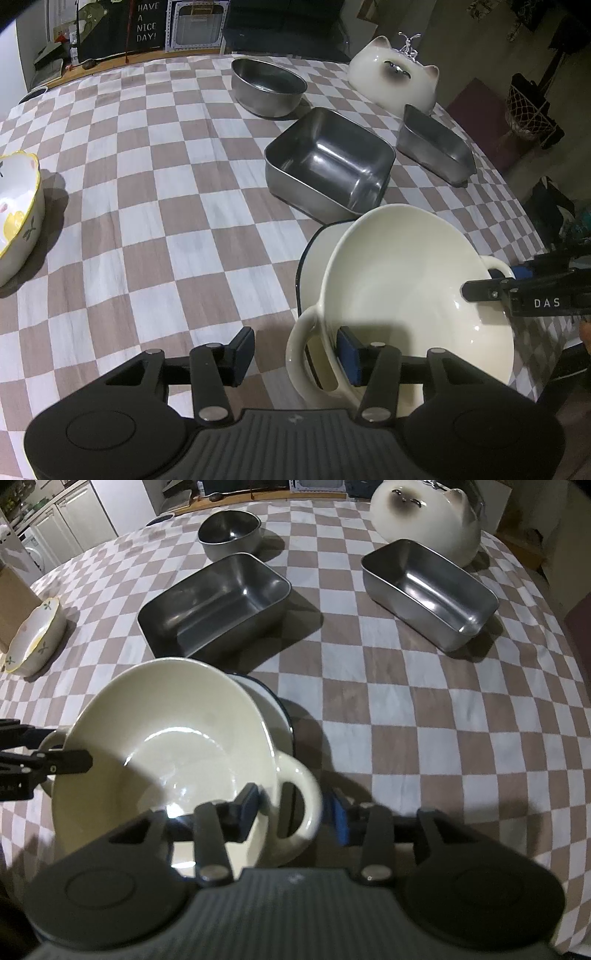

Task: Organize plates and bowls
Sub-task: 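Carry the cream bowl with both tools and lower it onto the white plate, then open both tools off the cream bowl's rim and lift them away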

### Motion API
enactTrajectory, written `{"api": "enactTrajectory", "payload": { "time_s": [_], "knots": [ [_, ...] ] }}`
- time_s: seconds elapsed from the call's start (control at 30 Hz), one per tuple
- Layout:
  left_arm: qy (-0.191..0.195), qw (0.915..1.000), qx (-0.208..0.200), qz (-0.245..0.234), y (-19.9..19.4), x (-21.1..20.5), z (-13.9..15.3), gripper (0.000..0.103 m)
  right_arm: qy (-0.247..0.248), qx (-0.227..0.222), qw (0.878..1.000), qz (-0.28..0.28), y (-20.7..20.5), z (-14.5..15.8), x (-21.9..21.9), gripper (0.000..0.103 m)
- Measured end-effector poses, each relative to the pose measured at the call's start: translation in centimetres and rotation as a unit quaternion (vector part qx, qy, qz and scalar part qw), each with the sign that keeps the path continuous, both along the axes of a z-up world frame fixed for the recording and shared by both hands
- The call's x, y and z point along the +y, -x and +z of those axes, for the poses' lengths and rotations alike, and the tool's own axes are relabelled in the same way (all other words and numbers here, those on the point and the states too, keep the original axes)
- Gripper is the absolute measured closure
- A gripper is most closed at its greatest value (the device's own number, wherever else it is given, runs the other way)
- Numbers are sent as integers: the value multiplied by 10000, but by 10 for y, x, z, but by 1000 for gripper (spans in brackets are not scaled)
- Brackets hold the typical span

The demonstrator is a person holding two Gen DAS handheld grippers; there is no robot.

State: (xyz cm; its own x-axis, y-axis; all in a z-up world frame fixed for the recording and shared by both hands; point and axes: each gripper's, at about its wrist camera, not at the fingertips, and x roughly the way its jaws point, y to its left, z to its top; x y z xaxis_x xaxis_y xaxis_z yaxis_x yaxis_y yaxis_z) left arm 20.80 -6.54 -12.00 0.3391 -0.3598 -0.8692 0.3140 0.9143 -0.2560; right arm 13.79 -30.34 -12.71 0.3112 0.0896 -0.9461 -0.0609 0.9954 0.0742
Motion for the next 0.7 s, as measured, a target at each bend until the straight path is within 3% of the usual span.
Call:
{"api": "enactTrajectory", "payload": {
  "time_s": [0.17,0.23,0.3,0.4,0.5,0.63,0.7],
  "knots": [
    [-18,10000,-23,-19,0,0,1,53,-10,-36,10000,-41,2,0,0,55],
    [3,10000,-8,-14,0,0,3,50,-16,-52,10000,26,3,1,2,49],
    [98,10000,14,-4,1,2,5,31,-128,-92,9998,77,6,4,3,37],
    [193,9998,29,41,4,2,8,13,-213,-157,9996,141,11,8,5,27],
    [200,9998,71,14,7,0,9,11,-126,-204,9996,152,14,11,5,19],
    [165,9998,69,-20,11,-1,11,2,-182,-303,9993,136,20,17,1,1],
    [184,9998,97,-35,13,-1,13,0,-197,-368,9990,132,22,20,-1,1]
  ]
}}
